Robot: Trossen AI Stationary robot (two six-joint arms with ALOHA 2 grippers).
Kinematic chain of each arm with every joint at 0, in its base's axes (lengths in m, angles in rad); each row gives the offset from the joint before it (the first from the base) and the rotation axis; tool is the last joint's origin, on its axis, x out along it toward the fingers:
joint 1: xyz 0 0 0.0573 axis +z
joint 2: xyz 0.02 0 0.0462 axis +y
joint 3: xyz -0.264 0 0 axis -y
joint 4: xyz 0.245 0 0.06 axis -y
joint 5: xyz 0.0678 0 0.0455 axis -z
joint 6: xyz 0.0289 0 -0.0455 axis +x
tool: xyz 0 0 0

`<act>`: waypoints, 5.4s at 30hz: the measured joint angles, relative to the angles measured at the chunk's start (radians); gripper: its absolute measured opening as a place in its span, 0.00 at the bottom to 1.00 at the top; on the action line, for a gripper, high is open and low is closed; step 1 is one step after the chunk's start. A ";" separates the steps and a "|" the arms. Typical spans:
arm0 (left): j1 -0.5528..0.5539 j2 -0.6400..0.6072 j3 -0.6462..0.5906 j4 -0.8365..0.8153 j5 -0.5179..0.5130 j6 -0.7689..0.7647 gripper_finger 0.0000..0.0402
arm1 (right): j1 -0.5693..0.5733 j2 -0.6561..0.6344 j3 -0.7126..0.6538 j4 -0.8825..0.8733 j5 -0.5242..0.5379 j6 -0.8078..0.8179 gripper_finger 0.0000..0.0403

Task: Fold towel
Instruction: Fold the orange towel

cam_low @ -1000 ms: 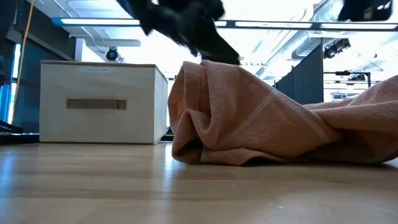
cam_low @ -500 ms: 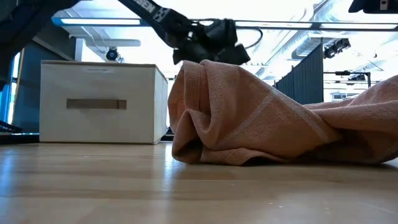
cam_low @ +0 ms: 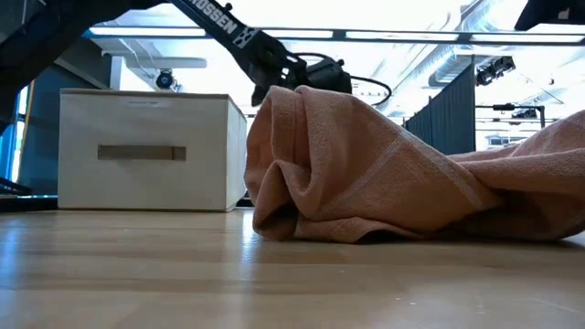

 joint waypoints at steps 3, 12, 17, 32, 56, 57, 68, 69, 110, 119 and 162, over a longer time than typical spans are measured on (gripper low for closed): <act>0.000 -0.020 0.026 -0.076 -0.024 -0.013 0.03 | 0.000 0.000 -0.001 -0.035 0.052 -0.012 0.39; -0.016 -0.165 0.184 -0.232 -0.277 0.056 0.01 | -0.092 0.000 -0.002 -0.148 0.186 -0.011 0.39; -0.018 -0.259 0.304 -0.430 -0.281 0.059 0.00 | -0.212 -0.004 -0.002 -0.182 0.090 -0.022 0.39; -0.217 -0.382 0.215 -0.976 0.157 -0.128 0.00 | -0.501 0.001 -0.088 0.151 -0.306 -0.433 0.39; -0.199 -0.451 0.098 -0.973 0.253 -0.251 0.00 | -0.635 0.283 -0.332 0.829 -0.459 -0.695 0.27; -0.198 -0.459 0.098 -0.976 0.241 -0.255 0.00 | -0.633 0.288 -0.324 0.826 -0.453 -0.689 0.21; -0.165 -0.691 0.143 -1.011 -0.162 -0.305 0.00 | -0.630 0.124 0.074 0.444 -0.183 -0.878 0.01; -0.159 -0.720 0.151 -1.008 -0.204 -0.317 0.00 | -0.631 0.111 0.130 0.405 -0.135 -0.903 0.01; -0.175 -0.953 0.107 -1.003 -0.019 -0.550 0.00 | -0.407 0.111 0.143 0.199 -0.383 -0.646 0.00; -0.138 -0.896 -0.100 -0.672 -0.010 -0.478 0.00 | -0.438 0.109 0.120 -0.069 -0.345 -0.589 0.00; -0.121 -1.159 0.446 -0.292 0.042 -0.389 0.00 | -0.439 0.154 0.862 0.549 -0.251 -1.245 0.00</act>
